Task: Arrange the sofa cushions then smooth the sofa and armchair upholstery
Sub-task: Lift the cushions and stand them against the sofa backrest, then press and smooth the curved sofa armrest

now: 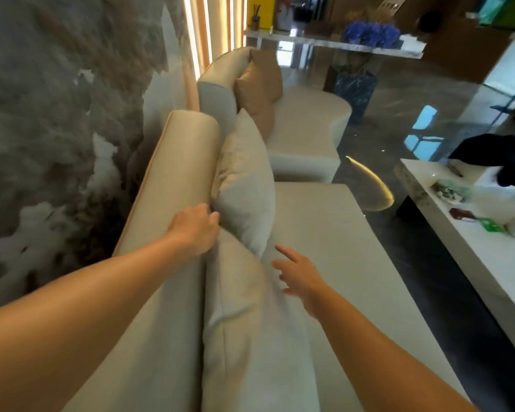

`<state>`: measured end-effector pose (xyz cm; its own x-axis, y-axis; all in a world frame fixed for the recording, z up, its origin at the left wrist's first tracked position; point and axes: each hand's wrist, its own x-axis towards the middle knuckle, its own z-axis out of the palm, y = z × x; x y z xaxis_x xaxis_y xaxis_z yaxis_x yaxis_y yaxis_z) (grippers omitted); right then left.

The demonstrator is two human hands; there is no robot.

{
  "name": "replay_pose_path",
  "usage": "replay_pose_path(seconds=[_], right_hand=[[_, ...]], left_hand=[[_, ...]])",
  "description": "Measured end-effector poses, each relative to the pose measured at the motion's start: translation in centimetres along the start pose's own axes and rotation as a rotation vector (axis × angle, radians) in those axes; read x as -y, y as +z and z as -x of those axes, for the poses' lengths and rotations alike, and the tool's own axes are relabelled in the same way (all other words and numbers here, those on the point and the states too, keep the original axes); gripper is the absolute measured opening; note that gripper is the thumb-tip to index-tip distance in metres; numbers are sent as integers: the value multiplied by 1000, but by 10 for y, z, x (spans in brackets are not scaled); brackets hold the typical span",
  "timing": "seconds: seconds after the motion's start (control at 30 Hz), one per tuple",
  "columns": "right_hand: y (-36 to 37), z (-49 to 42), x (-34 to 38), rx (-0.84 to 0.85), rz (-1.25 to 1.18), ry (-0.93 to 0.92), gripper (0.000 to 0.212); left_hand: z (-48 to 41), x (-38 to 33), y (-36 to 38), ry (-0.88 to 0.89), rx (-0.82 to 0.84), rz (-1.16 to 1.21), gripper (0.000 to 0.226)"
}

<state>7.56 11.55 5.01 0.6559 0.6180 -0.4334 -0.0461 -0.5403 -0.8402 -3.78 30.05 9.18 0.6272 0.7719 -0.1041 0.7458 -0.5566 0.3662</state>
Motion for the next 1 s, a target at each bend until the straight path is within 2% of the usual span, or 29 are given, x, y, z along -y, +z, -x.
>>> replay_pose_path(seconds=[0.07, 0.17, 0.3, 0.37, 0.47, 0.57, 0.63, 0.77, 0.87, 0.93, 1.0], right_hand=[[-16, 53, -45, -27, 289, -36, 48], [-36, 145, -129, 97, 516, -2, 45], [-57, 296, -236, 441, 729, 68, 33], [-74, 362, -268, 504, 856, 125, 31], [-96, 419, -285, 365, 915, 109, 44], [-107, 453, -271, 287, 957, 75, 46], [-109, 478, -270, 230, 1014, -16, 47], [-98, 529, -287, 15, 1159, -190, 42], [-79, 552, -298, -183, 1085, -232, 58], [-62, 565, -303, -197, 1114, -174, 69], [-42, 560, -295, -243, 1066, -184, 81]], left_hand=[[72, 17, 9, -24, -95, -159, 36], [201, 40, 35, -69, -182, -303, 45], [336, 37, 61, -146, -102, -448, 62], [389, 30, 72, -145, -68, -463, 64], [470, 20, 84, -145, -7, -496, 66], [545, 10, 93, -175, 45, -487, 66], [576, 2, 93, -226, 54, -425, 66], [601, -10, 98, -322, 0, -328, 67], [620, -5, 113, -451, -65, -223, 71], [638, -6, 119, -494, -80, -171, 76], [625, 0, 122, -453, -199, -145, 79]])
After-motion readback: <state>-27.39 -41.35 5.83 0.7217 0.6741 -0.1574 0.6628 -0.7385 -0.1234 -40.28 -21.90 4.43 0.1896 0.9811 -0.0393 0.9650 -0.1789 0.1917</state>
